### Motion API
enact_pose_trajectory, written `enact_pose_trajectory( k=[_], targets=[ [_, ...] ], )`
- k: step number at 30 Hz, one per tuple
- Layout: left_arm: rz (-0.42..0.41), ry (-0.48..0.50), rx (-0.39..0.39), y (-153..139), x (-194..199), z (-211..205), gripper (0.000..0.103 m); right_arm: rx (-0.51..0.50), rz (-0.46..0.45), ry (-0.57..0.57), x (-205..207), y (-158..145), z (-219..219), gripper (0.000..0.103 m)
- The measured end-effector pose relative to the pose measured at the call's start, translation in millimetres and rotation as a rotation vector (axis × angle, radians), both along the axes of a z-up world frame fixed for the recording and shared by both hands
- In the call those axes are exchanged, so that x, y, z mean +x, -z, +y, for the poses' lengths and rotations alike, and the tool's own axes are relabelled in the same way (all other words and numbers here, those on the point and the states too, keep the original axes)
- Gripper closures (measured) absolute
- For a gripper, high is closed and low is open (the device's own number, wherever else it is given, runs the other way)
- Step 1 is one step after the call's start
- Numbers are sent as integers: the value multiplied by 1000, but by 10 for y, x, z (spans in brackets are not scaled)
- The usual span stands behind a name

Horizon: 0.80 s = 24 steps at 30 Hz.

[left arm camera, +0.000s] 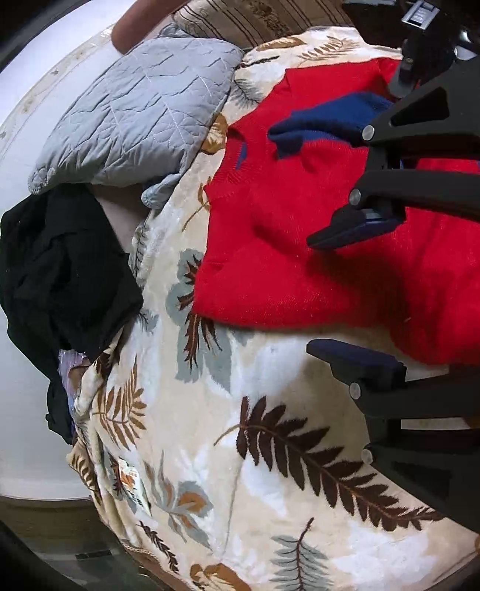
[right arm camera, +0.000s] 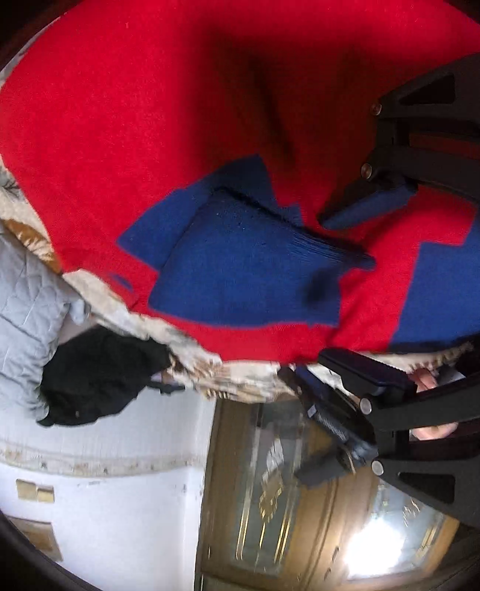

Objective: Fold small clothes

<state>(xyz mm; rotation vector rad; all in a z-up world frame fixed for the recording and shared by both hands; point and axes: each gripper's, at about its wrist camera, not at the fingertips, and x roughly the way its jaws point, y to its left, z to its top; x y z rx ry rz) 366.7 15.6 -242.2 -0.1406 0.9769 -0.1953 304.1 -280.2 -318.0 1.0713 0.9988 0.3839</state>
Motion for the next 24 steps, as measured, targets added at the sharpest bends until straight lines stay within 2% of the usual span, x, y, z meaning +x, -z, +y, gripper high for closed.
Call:
enact_pose_trajectory(
  k=[1,2,3,6,8,11,12,14,16,18,19,20,21,22,24],
  targets=[
    [3,4,2,13,4,-12,52,3,-5,7,8,-14,18,41],
    [6,6,3,25,12,-18,52,4,-9,8,33,-21,48,59],
    [12,9,6,44,20,-26,52,-2,-3,0,62,-16,94,66],
    [24,10,8,78,30,-36,52,-40,28,0,144,8,223,70],
    [18,11,16,73,22,-39,52,-45,18,3,164,-23,267,79],
    [14,11,18,67,20,-33,52,4,-81,65,116,-261,117,84],
    [15,10,17,73,19,-29,52,26,-129,108,99,-369,11,84],
    [19,5,17,82,25,-21,52,69,-214,269,32,-565,-342,84],
    [20,2,13,82,32,-11,52,64,-220,500,-100,-617,-800,84],
    [13,0,16,67,34,-9,52,60,-200,648,-240,-578,-1154,79],
    [8,0,18,56,36,-12,52,64,-171,682,-310,-540,-1292,66],
    [4,0,20,50,37,-17,52,76,-141,694,-378,-496,-1385,30],
    [1,0,25,46,37,-30,52,92,-121,698,-451,-453,-1442,11],
    [-1,2,30,46,35,-49,52,82,-110,709,-510,-433,-1471,8],
    [0,7,38,55,32,-82,52,10,-117,686,-531,-438,-1464,8]
  ],
)
